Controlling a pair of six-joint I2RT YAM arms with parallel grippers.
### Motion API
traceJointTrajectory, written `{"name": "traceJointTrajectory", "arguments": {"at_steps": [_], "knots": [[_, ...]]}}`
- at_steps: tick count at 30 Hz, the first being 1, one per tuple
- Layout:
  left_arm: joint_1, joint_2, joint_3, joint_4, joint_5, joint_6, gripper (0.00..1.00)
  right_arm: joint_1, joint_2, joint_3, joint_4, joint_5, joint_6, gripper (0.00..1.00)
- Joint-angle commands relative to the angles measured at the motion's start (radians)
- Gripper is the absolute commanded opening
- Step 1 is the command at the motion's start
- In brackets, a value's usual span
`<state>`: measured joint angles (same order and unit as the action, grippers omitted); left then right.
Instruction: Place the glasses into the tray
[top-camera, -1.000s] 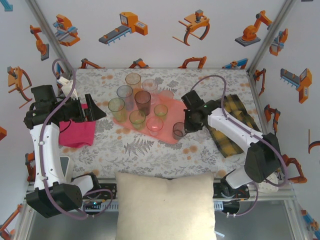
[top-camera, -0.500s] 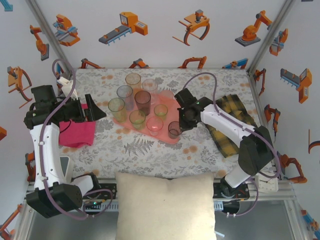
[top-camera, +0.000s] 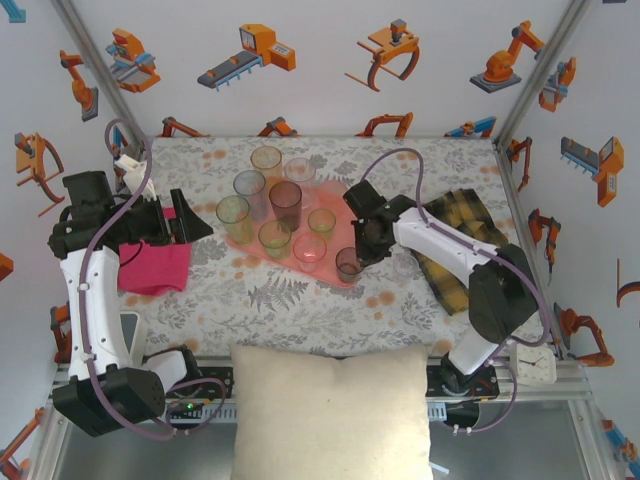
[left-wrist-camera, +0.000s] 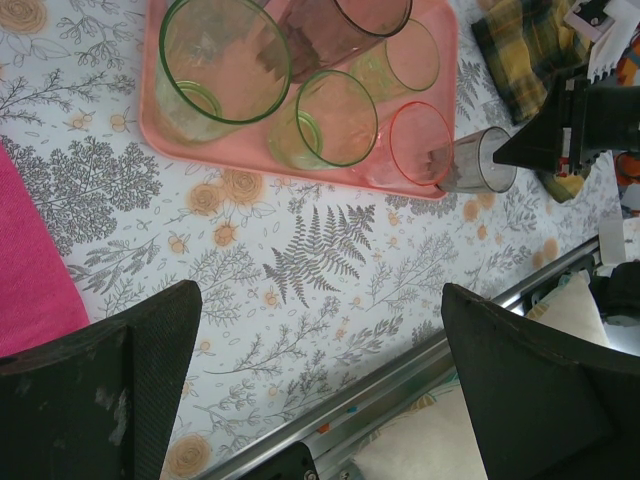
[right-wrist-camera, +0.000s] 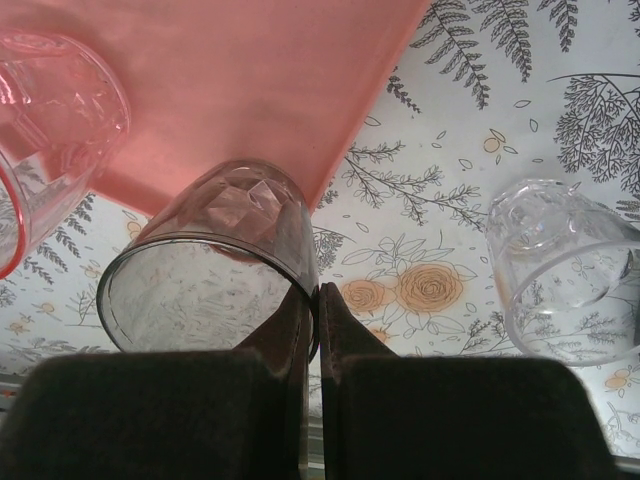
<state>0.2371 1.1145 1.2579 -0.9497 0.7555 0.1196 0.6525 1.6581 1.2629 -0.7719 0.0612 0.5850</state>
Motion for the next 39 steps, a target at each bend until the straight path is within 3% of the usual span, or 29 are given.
{"name": "traceJointTrajectory", "arguments": {"at_steps": [1, 39], "knots": [[0.006, -0.018, -0.007, 0.003, 0.011, 0.003, 0.97, 0.010, 0.005, 0.041, -0.003, 0.019, -0.010, 0.05], [0.005, -0.019, -0.009, 0.003, 0.018, 0.007, 0.97, 0.038, 0.054, 0.031, -0.007, 0.040, -0.013, 0.10]]}}
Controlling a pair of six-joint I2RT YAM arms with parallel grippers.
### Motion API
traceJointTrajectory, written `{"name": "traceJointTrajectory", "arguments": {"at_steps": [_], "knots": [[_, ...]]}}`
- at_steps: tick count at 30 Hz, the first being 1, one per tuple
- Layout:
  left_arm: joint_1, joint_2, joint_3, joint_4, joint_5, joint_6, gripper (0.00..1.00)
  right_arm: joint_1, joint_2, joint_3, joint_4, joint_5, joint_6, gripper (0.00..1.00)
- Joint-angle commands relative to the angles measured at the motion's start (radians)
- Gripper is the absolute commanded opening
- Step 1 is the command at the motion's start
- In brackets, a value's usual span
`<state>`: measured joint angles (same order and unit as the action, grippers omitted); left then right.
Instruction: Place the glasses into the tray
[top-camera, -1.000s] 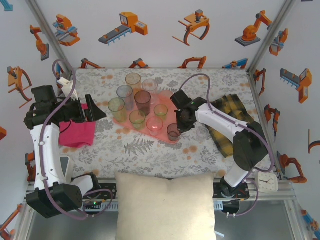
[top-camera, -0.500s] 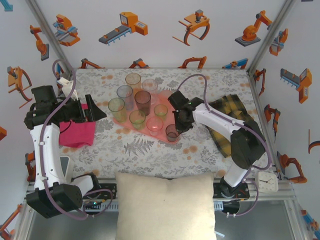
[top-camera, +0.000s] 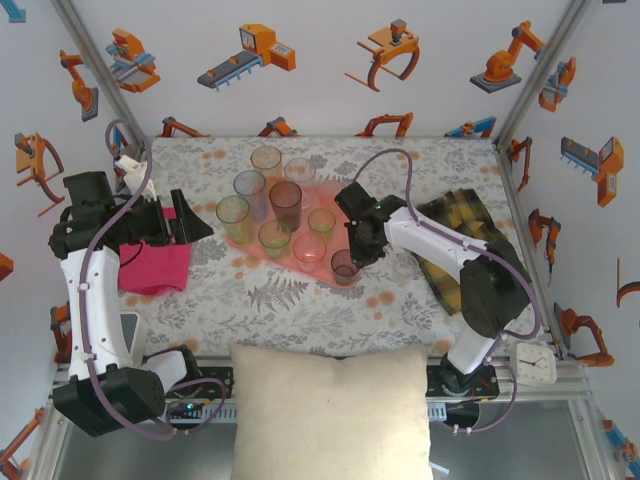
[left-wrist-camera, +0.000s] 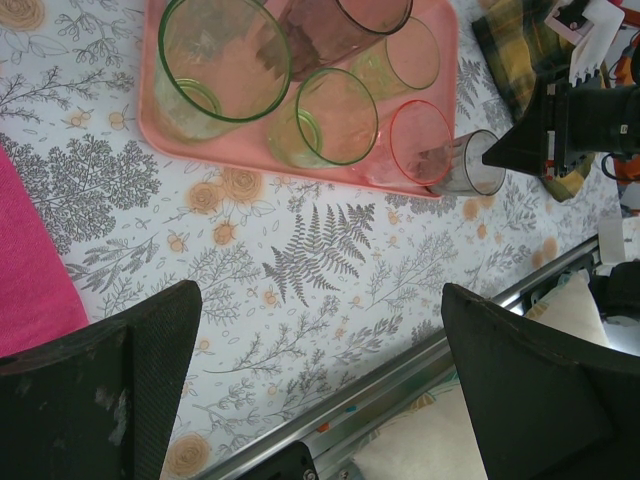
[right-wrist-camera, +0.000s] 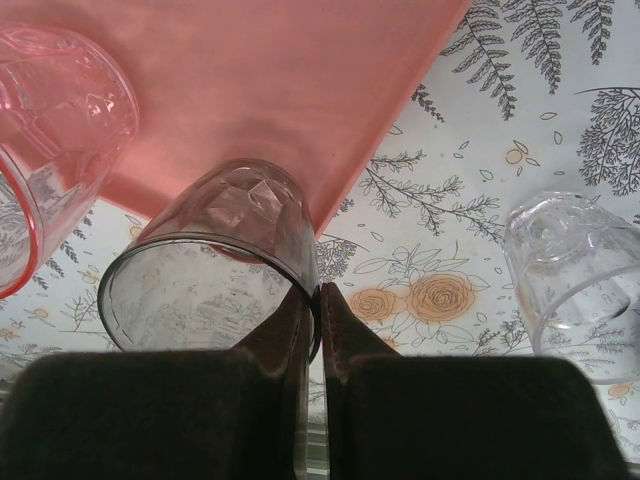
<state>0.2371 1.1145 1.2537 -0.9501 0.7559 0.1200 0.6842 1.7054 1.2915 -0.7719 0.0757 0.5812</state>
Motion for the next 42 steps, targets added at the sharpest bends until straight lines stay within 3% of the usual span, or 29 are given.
{"name": "traceJointTrajectory", "arguments": {"at_steps": [1, 24, 42], "knots": [[0.005, -0.019, -0.005, 0.004, 0.018, 0.007, 0.97, 0.006, 0.007, 0.001, -0.006, 0.027, -0.009, 0.11], [0.005, -0.027, -0.009, 0.004, 0.018, 0.007, 0.97, 0.007, 0.014, -0.029, 0.015, 0.014, -0.002, 0.16], [0.005, -0.028, 0.000, 0.001, 0.016, 0.005, 0.97, 0.006, -0.014, -0.028, 0.000, 0.027, -0.005, 0.27]]}}
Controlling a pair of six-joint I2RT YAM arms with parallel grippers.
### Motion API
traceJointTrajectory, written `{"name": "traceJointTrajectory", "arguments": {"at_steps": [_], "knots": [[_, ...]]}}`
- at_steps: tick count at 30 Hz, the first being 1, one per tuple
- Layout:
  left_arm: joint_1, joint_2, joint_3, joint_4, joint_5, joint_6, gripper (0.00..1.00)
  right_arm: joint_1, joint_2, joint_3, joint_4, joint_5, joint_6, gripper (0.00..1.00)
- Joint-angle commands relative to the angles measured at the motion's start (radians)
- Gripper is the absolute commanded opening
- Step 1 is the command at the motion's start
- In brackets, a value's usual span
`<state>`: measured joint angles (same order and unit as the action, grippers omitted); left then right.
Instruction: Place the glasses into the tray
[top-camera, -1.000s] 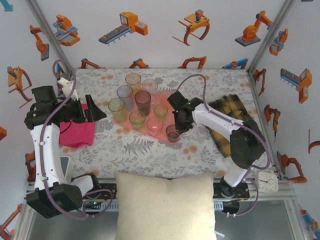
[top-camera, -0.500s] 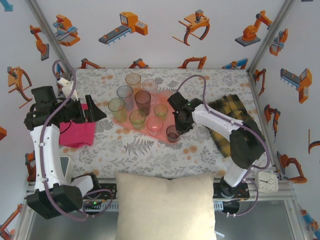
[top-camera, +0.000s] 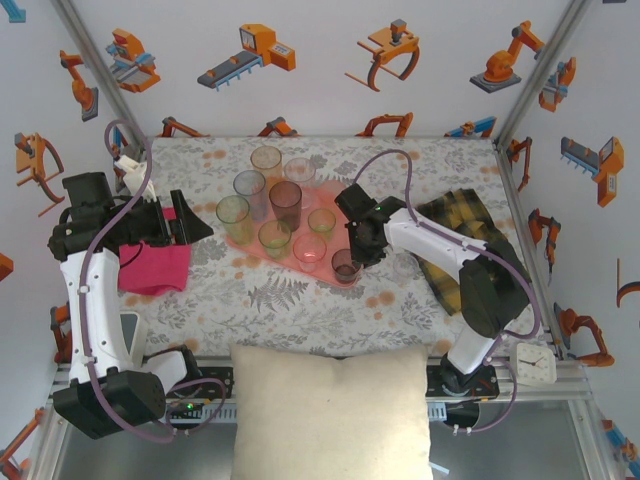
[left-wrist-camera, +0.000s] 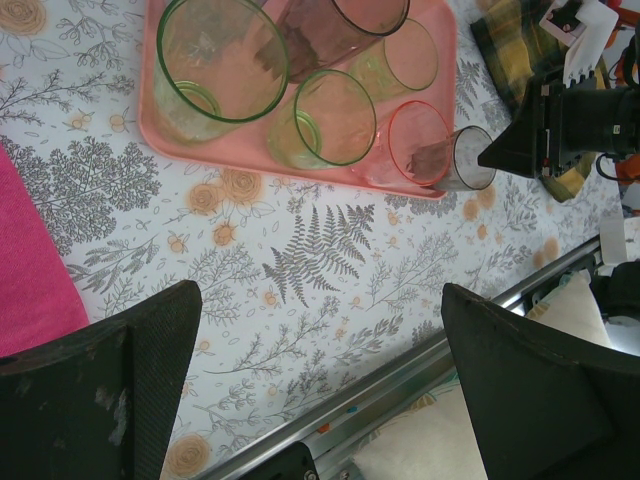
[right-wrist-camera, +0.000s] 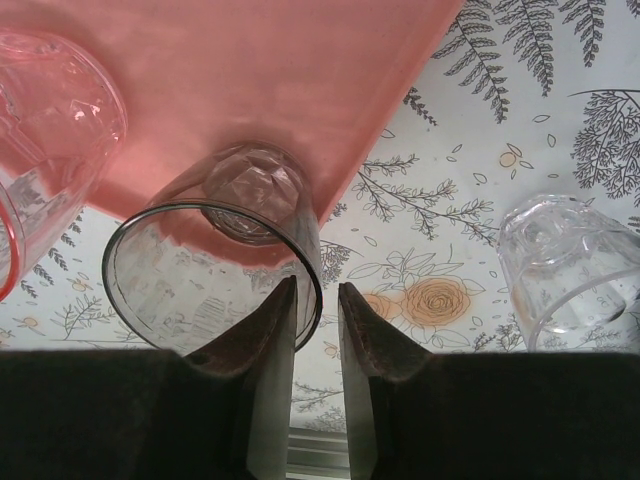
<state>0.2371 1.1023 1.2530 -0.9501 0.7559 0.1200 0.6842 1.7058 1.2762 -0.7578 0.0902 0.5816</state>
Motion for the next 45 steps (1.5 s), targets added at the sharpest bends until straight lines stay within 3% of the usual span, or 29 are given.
{"name": "traceJointTrajectory", "arguments": {"at_steps": [1, 33, 45], "knots": [[0.005, -0.017, 0.001, 0.000, 0.016, 0.005, 0.97, 0.006, -0.015, -0.011, -0.018, 0.014, -0.007, 0.28], [0.005, -0.019, 0.026, -0.016, 0.000, 0.029, 0.97, 0.006, -0.146, 0.065, -0.090, 0.048, -0.048, 0.33], [0.004, -0.016, 0.052, -0.054, -0.025, 0.091, 0.97, 0.006, -0.413, -0.091, 0.087, 0.158, 0.000, 0.33]]}}
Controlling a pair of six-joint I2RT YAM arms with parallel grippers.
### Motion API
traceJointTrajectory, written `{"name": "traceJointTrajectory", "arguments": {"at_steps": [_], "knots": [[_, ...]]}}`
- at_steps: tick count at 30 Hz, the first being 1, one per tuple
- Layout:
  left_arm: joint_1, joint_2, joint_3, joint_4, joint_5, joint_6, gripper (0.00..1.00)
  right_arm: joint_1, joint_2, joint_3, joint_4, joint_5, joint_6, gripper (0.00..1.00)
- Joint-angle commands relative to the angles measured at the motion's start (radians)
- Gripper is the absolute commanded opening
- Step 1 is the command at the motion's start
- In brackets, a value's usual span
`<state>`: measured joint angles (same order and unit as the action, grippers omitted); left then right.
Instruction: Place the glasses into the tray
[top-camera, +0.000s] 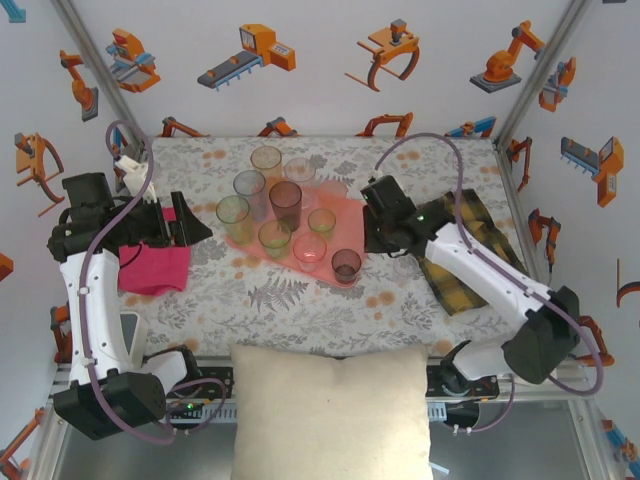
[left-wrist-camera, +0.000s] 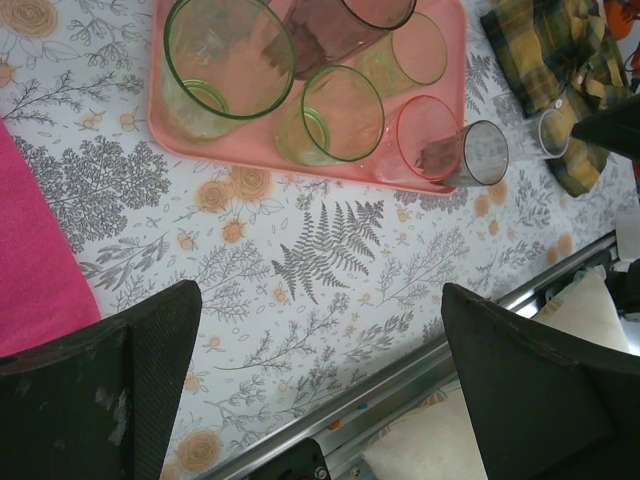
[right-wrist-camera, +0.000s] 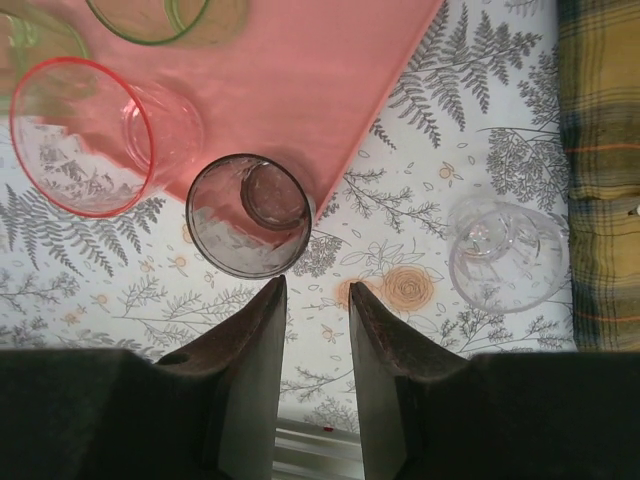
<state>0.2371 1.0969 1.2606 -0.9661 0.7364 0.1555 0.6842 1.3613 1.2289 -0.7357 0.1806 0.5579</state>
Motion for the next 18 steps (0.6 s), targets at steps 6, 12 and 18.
{"name": "traceJointTrajectory", "arguments": {"at_steps": [6, 12, 18], "knots": [[-0.015, 0.017, 0.134, -0.134, -0.074, 0.162, 0.97, -0.004, -0.202, -0.121, 0.053, 0.162, -0.002, 0.34], [-0.042, 0.019, 0.231, -0.296, -0.127, 0.298, 0.97, -0.074, -0.252, -0.172, -0.015, 0.196, 0.022, 0.36], [-0.082, -0.009, 0.246, -0.409, -0.184, 0.341, 0.97, -0.196, -0.266, -0.229, 0.041, 0.115, 0.016, 0.38]]}}
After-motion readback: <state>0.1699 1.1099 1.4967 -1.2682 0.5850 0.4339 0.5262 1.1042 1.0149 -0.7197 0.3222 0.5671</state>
